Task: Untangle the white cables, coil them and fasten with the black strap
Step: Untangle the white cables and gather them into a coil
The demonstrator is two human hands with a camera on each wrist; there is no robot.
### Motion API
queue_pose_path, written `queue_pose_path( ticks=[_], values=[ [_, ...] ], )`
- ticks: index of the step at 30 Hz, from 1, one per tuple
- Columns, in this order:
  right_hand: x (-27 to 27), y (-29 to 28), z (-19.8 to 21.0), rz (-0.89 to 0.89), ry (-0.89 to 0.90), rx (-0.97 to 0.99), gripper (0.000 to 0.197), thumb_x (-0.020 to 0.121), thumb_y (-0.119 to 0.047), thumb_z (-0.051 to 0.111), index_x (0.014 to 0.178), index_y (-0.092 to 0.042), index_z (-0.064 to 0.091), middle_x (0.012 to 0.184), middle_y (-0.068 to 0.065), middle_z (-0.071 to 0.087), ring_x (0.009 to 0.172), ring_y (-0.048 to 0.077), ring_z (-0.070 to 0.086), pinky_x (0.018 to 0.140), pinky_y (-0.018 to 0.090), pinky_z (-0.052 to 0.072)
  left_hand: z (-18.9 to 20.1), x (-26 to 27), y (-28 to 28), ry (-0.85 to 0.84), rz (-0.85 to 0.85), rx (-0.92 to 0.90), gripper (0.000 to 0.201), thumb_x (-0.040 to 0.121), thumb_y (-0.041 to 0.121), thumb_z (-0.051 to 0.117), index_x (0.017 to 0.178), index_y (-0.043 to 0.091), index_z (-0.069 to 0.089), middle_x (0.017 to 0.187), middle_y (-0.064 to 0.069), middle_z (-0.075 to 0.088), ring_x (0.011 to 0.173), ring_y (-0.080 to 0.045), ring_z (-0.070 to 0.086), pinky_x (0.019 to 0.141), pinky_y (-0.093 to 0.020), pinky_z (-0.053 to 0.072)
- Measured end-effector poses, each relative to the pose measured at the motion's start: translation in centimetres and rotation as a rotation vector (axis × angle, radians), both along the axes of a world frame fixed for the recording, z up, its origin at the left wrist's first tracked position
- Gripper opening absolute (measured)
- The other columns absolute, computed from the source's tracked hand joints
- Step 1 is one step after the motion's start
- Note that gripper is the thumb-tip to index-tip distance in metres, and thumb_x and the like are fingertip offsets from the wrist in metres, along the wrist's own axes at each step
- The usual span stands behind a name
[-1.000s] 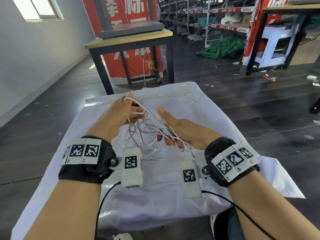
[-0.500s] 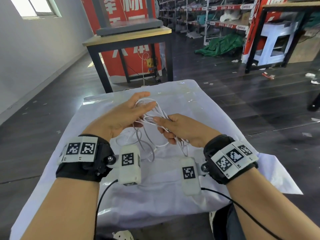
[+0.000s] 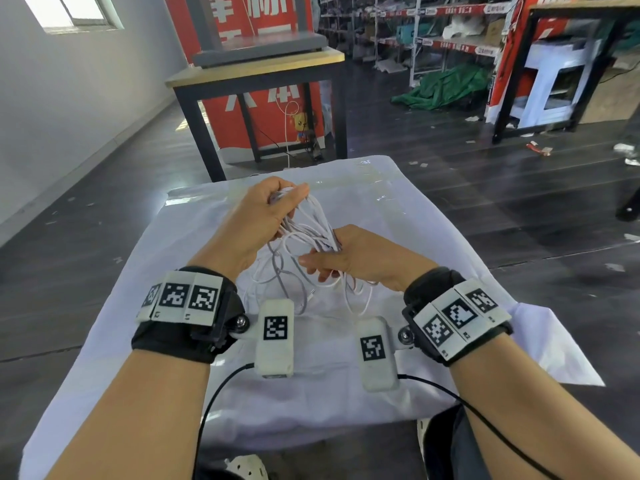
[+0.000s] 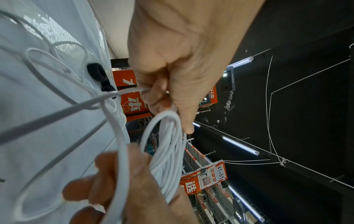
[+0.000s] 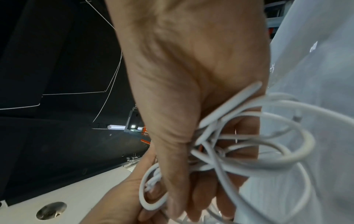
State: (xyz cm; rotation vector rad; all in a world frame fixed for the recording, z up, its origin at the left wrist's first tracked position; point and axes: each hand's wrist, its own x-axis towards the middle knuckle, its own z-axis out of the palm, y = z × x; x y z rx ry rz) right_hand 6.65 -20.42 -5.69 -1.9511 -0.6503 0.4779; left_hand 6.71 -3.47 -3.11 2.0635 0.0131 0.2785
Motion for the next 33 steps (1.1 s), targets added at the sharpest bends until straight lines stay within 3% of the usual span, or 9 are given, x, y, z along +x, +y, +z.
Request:
queue_pose_path(
  ticks=[4, 7, 11, 15, 20, 24, 26, 29, 33],
  values=[
    [0.1, 0.1, -0.3, 0.004, 0.077, 0.097, 0.025, 0.086, -0.025, 0.070, 0.095, -0.002, 0.068, 0.061, 0.000, 0.065, 0.056, 0.009, 0.061, 0.060, 0.018, 0.048, 0.0, 0.0, -0.6, -0.017, 0.000, -0.024, 0.024, 0.092, 0.042, 0.057, 0.089, 0.018, 0.063, 0.059, 0.012, 0.050, 0.045, 0.001, 0.042, 0.044, -0.013, 0.036],
    [-0.2, 0.2, 0.1, -0.047, 0.048, 0.160, 0.033, 0.091, -0.037, 0.061, 0.076, -0.008, 0.066, 0.049, -0.002, 0.049, 0.043, 0.009, 0.051, 0.050, 0.015, 0.042, 0.4, -0.4, -0.9, 0.015, -0.031, -0.177, 0.024, 0.093, 0.042, 0.056, 0.092, 0.019, 0.063, 0.062, 0.011, 0.052, 0.053, -0.004, 0.044, 0.049, -0.017, 0.037],
    [0.6, -0.1, 0.6, -0.296, 0.202, 0.512, 0.041, 0.095, -0.040, 0.053, 0.064, -0.013, 0.057, 0.050, -0.004, 0.047, 0.048, 0.010, 0.052, 0.057, 0.022, 0.042, 0.7, -0.8, -0.6, 0.056, -0.102, -0.198, 0.036, 0.096, 0.045, 0.047, 0.119, 0.019, 0.055, 0.098, 0.004, 0.064, 0.073, -0.006, 0.063, 0.066, -0.018, 0.050],
    [1.5, -0.4, 0.3, -0.428, 0.377, 0.856, 0.037, 0.094, -0.039, 0.054, 0.069, -0.012, 0.059, 0.093, 0.001, 0.071, 0.092, 0.013, 0.066, 0.080, 0.032, 0.056, 0.1, -0.6, 0.0, 0.199, -0.234, 0.053, 0.034, 0.086, 0.013, 0.068, 0.117, 0.024, 0.057, 0.105, 0.005, 0.067, 0.101, -0.014, 0.064, 0.087, -0.025, 0.052],
    [1.9, -0.8, 0.3, -0.373, 0.501, 1.058, 0.036, 0.097, -0.040, 0.046, 0.074, -0.015, 0.056, 0.120, 0.008, 0.068, 0.116, 0.022, 0.061, 0.099, 0.040, 0.048, -0.5, -0.9, 0.2, 0.272, -0.296, 0.344, 0.051, 0.083, -0.003, 0.067, 0.125, 0.024, 0.055, 0.111, 0.003, 0.063, 0.092, -0.012, 0.061, 0.076, -0.018, 0.051],
    [2.0, -1.2, 0.8, -0.362, 0.528, 1.135, 0.037, 0.096, -0.041, 0.047, 0.072, -0.015, 0.057, 0.105, 0.006, 0.070, 0.104, 0.022, 0.067, 0.094, 0.037, 0.051, -0.3, -1.0, 0.2, 0.291, -0.233, 0.272, 0.013, 0.093, 0.018, 0.060, 0.102, 0.016, 0.069, 0.083, 0.001, 0.072, 0.055, -0.004, 0.060, 0.049, -0.015, 0.044],
    [2.1, -1.3, 0.8, -0.389, 0.504, 1.121, 0.038, 0.096, -0.042, 0.048, 0.072, -0.014, 0.058, 0.092, 0.004, 0.068, 0.089, 0.018, 0.070, 0.089, 0.033, 0.052, -0.2, -0.9, 0.1, 0.289, -0.190, 0.202, 0.020, 0.098, 0.020, 0.051, 0.096, 0.014, 0.070, 0.074, 0.002, 0.072, 0.047, -0.006, 0.055, 0.043, -0.015, 0.035],
    [2.0, -1.2, 0.8, -0.410, 0.436, 1.083, 0.039, 0.096, -0.041, 0.049, 0.071, -0.013, 0.059, 0.080, 0.004, 0.064, 0.072, 0.016, 0.063, 0.086, 0.033, 0.052, 0.0, -1.2, 0.1, 0.353, -0.105, -0.050, 0.028, 0.103, 0.018, 0.036, 0.098, 0.007, 0.061, 0.072, -0.008, 0.074, 0.052, -0.014, 0.066, 0.042, -0.016, 0.041],
    [2.2, -0.9, 0.5, -0.551, 0.283, 0.987, 0.046, 0.095, -0.041, 0.052, 0.054, -0.021, 0.056, 0.061, -0.001, 0.054, 0.061, 0.013, 0.049, 0.060, 0.025, 0.038, 0.6, -1.2, 0.3, 0.345, 0.068, -0.552, 0.019, 0.102, 0.010, 0.036, 0.094, 0.003, 0.053, 0.069, -0.016, 0.072, 0.056, -0.020, 0.070, 0.047, -0.018, 0.053]
  ],
)
